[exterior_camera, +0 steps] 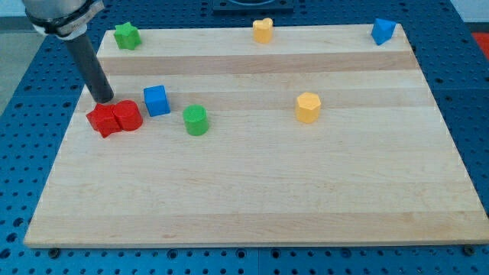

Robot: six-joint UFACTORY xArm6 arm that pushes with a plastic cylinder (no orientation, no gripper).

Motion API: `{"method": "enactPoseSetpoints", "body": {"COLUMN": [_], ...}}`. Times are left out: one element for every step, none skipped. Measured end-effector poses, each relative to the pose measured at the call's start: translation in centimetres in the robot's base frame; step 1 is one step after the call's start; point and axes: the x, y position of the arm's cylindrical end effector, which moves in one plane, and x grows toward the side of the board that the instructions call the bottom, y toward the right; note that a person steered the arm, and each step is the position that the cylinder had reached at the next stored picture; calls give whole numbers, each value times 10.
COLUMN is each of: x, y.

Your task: Keep red circle in between red star and green circle

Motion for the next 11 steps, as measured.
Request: {"method": "enactPoseSetpoints", "body": {"x": [24, 45, 49, 37, 24, 23, 24, 29, 39, 41, 41], "y": [0, 2, 2, -3, -4, 7, 24, 48, 72, 77, 55]}}
